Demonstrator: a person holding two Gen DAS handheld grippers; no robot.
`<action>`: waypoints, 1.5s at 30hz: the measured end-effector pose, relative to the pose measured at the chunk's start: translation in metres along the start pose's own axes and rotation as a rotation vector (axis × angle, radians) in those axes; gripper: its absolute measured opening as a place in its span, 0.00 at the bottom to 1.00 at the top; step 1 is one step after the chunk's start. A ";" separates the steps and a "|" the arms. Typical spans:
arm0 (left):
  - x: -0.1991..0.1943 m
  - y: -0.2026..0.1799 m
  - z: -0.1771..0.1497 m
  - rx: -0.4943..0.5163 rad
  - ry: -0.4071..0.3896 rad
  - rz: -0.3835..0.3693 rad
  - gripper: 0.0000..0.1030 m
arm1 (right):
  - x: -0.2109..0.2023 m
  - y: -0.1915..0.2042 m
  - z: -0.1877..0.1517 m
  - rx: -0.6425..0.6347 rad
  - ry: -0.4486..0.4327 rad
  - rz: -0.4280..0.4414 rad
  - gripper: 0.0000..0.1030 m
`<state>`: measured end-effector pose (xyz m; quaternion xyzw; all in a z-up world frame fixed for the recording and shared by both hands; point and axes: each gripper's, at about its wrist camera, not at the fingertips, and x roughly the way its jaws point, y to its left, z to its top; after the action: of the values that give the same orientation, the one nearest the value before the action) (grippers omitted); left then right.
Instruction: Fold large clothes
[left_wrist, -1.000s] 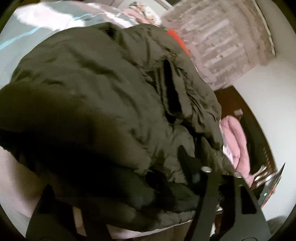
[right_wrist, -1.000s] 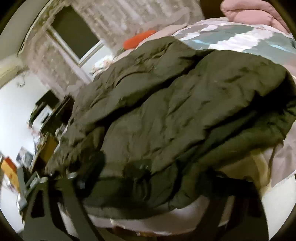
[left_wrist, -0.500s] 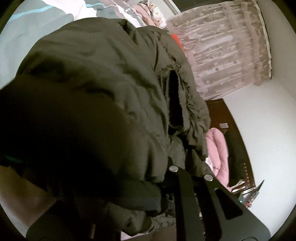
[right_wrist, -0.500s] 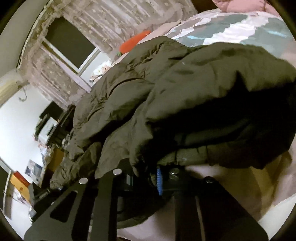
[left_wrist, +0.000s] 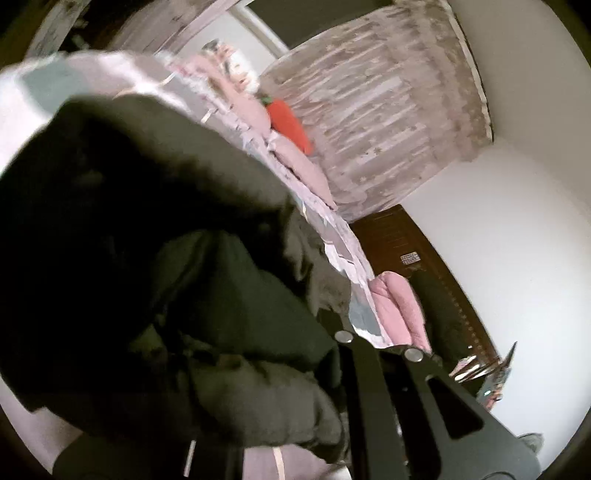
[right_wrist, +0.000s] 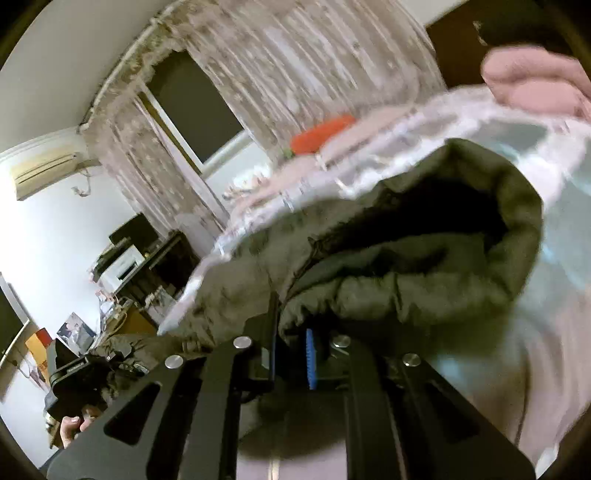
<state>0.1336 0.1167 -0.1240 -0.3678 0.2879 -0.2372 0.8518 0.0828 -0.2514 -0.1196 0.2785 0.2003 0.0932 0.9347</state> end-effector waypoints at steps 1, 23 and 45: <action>0.008 -0.006 0.012 0.007 0.000 0.012 0.08 | 0.010 0.002 0.014 0.000 -0.009 0.003 0.12; 0.344 0.055 0.205 0.089 0.243 0.410 0.09 | 0.336 -0.075 0.135 -0.160 0.207 -0.254 0.11; 0.215 -0.121 0.180 0.576 -0.147 0.243 0.98 | 0.216 0.021 0.163 -0.278 -0.023 -0.266 0.94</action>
<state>0.3855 -0.0022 0.0022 -0.0906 0.1886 -0.1784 0.9615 0.3465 -0.2510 -0.0526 0.1187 0.2099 -0.0077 0.9705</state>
